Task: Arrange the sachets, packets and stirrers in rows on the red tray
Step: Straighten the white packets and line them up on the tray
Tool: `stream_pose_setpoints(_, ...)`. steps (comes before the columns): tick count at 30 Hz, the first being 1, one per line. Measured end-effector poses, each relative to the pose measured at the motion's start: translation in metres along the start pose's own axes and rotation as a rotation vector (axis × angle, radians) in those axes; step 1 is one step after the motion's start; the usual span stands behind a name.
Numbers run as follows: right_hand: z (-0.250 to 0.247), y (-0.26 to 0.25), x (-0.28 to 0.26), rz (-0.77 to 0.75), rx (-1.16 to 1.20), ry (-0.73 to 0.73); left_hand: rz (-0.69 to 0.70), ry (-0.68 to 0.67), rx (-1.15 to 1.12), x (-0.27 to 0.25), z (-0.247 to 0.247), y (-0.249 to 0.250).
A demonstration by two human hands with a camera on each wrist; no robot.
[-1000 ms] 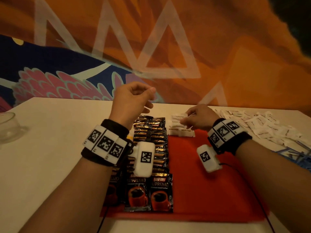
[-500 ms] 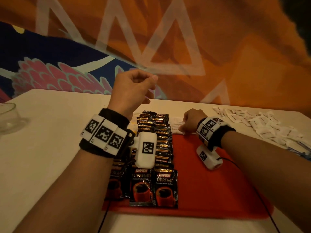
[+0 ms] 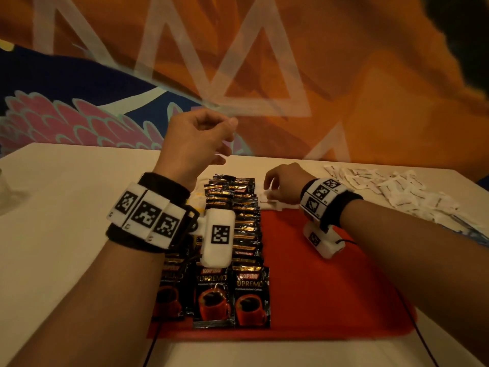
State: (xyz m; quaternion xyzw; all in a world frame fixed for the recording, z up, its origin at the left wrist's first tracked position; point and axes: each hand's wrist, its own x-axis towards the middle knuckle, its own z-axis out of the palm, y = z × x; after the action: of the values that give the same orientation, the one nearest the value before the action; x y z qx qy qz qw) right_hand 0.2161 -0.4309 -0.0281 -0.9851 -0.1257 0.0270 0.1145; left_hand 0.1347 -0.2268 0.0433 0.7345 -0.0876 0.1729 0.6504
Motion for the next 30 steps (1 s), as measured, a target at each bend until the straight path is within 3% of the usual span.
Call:
stream_pose_setpoints(7,-0.051,0.086,0.011,0.259,0.014,0.138,0.039,-0.091,-0.041,0.000,0.000,0.000)
stream_pose_setpoints(11,-0.055,0.156,0.019,0.452,-0.155,0.037,0.090,-0.110,-0.046,0.007,-0.006,-0.002)
stream_pose_setpoints(14,-0.047,0.195,0.030,0.542,-0.138,0.019,0.109,-0.121,-0.015,0.021,-0.018,-0.017)
stream_pose_setpoints(19,-0.028,0.221,0.056,0.554,-0.126,-0.035,-0.030,-0.105,0.111,0.059,-0.036,-0.053)
stream_pose_setpoints(25,-0.021,0.228,0.084,0.440,-0.429,-0.160,-0.240,-0.056,0.215,0.094,-0.050,-0.073)
stream_pose_setpoints(30,-0.019,0.248,0.101,0.484,-0.418,-0.106,-0.201,-0.066,0.194,0.090,-0.042,-0.075)
